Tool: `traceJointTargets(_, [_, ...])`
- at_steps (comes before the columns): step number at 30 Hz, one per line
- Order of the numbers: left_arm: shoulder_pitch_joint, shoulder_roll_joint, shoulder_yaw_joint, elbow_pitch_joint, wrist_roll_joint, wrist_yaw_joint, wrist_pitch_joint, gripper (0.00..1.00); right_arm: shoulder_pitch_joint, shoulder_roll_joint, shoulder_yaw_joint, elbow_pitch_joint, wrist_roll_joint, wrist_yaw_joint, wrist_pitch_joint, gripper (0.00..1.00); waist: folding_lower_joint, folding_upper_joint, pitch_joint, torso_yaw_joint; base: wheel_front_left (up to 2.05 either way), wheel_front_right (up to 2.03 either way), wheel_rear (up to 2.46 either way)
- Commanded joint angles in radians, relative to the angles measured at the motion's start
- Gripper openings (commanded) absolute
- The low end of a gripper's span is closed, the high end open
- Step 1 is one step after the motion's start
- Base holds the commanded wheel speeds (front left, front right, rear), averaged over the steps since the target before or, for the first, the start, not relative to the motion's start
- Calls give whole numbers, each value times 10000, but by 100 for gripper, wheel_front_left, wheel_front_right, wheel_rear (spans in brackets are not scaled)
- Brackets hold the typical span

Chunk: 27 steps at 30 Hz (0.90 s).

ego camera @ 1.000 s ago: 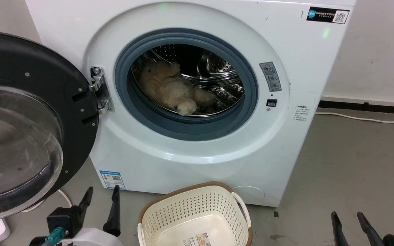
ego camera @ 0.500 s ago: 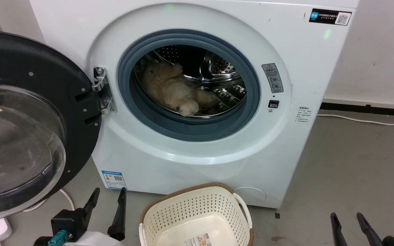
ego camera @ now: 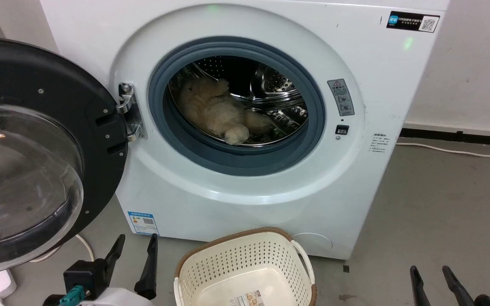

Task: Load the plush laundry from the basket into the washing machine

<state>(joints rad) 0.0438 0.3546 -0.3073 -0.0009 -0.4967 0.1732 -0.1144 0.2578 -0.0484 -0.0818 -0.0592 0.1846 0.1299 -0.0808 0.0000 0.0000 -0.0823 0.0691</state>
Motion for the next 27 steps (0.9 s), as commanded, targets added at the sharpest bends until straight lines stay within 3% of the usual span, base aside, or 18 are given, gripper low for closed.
traceJointTargets(1, [137, 18, -9, -45, -92, 8, -1, 100, 84, -18, 17, 1, 36, 8, 0, 100, 0, 0, 8, -3, 0, 0, 0])
traceJointTargets(8, [88, 40, -37, 9, -105, 2, -60, 100, 48, -18, 21, 6, 70, 8, 20, 100, 0, 0, 34, -3, 0, 0, 0])
traceJointTargets(9, [0, 1, -23, 15, -78, -2, -6, 0, -4, 0, 7, 1, 25, 0, 5, 0, 0, 0, 35, -3, 0, 0, 0])
traceJointTargets(27, [-61, -410, 394, 18, 602, -236, 155, 0, -351, -2, 111, 80, -226, 1, 113, 0, 0, 0, 143, -96, 0, 0, 0])
